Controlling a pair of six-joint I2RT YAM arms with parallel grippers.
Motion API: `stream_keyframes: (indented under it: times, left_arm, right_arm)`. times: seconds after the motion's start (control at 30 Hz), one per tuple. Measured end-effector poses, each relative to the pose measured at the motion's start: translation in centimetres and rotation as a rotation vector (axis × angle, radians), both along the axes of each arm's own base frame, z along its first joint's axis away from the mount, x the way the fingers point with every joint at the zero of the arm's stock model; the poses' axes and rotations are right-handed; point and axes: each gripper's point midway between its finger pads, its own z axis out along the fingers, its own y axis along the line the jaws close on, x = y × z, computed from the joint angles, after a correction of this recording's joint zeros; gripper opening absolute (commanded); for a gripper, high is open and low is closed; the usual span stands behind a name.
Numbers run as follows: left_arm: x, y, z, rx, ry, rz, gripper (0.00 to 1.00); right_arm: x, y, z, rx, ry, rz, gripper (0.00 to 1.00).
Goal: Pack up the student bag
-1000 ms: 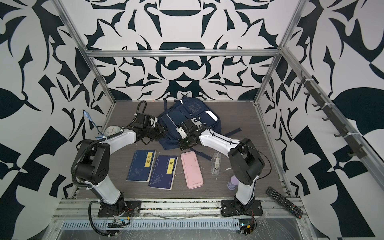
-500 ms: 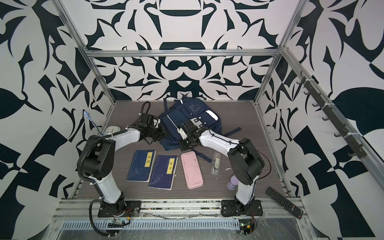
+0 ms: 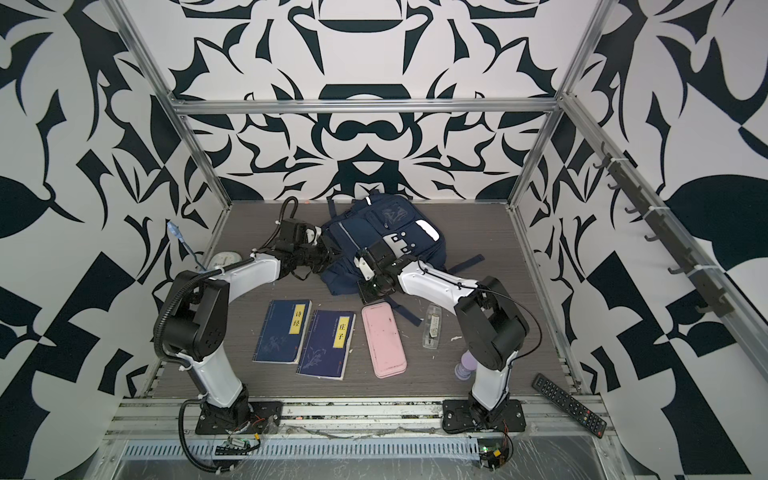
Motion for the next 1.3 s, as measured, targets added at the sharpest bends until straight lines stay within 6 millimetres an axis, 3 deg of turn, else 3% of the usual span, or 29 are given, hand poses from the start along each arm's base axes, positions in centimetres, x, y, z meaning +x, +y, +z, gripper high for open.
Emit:
stream_keyframes:
  times: [0.33, 0.6, 0.87, 0.97, 1.1, 1.2, 1.3]
  left_arm:
    - [0.6, -0.3, 2.5, -0.061, -0.033, 0.026, 0.0]
    - [0.7, 0.0, 3.1, -0.061, -0.047, 0.04, 0.0]
    - [0.8, 0.6, 3.4, -0.054, -0.066, 0.058, 0.0]
    - [0.9, 1.7, 3.0, -0.045, -0.064, 0.076, 0.15]
    - [1.0, 3.2, 2.8, -0.007, -0.074, 0.086, 0.45]
    - [1.1, 4.6, 4.0, 0.034, -0.12, 0.093, 0.61]
    - [1.9, 5.5, 5.6, 0.092, -0.171, 0.092, 0.69]
  right_arm:
    - [0.3, 2.1, 0.2, 0.044, -0.013, 0.015, 0.0]
    - [1.9, 5.6, 0.5, 0.107, -0.006, 0.018, 0.0]
    - [2.9, 7.0, 1.7, 0.185, -0.009, -0.049, 0.0]
    - [3.4, 7.2, 2.1, 0.217, -0.025, -0.078, 0.0]
    - [3.1, 6.1, 2.2, 0.24, -0.031, -0.107, 0.0]
    - [2.7, 4.9, 2.6, 0.241, -0.032, -0.121, 0.0]
    - [2.0, 3.6, 2.8, 0.235, -0.029, -0.13, 0.0]
